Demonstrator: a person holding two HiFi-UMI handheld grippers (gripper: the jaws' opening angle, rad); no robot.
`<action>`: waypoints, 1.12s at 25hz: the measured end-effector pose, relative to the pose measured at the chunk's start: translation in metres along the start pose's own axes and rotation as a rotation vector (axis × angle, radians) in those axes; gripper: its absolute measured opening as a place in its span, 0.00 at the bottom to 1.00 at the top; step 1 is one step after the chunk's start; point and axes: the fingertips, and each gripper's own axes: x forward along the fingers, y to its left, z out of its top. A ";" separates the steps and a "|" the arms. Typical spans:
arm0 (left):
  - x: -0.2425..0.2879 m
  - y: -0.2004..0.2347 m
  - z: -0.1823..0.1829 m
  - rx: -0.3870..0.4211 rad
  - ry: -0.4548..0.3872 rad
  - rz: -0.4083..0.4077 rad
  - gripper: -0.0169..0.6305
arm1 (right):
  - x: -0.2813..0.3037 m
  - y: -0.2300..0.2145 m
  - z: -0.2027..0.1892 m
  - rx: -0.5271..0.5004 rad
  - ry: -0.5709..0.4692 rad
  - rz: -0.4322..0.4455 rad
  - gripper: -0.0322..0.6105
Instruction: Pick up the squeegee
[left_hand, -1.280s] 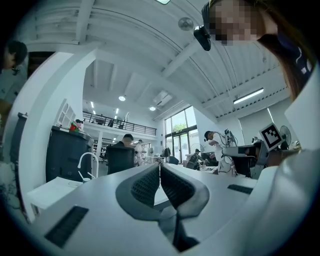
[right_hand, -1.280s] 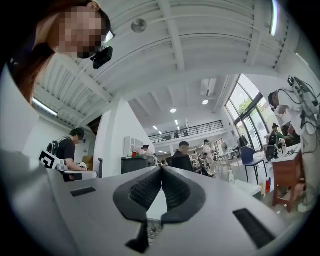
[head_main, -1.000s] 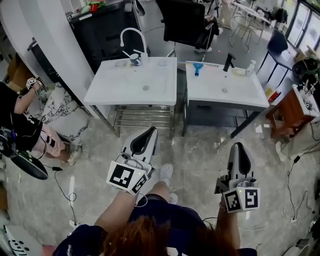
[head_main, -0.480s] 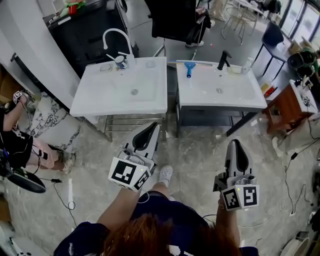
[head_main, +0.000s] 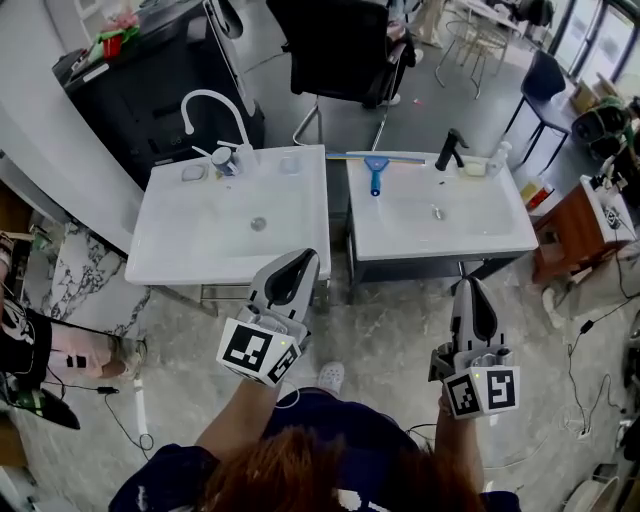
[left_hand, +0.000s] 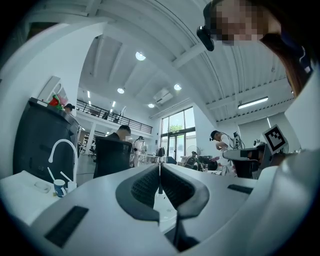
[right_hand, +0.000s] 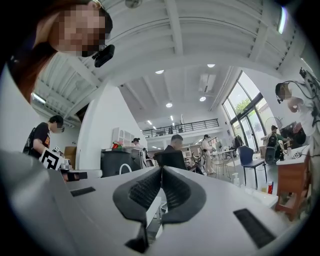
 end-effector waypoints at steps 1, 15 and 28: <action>0.009 0.007 0.000 0.000 -0.001 -0.003 0.06 | 0.010 -0.004 0.000 0.000 -0.003 -0.006 0.08; 0.094 0.071 -0.017 -0.005 0.033 0.019 0.06 | 0.116 -0.042 -0.016 0.017 0.010 0.003 0.08; 0.208 0.081 -0.020 0.020 0.021 0.181 0.06 | 0.215 -0.147 0.000 0.020 0.005 0.140 0.08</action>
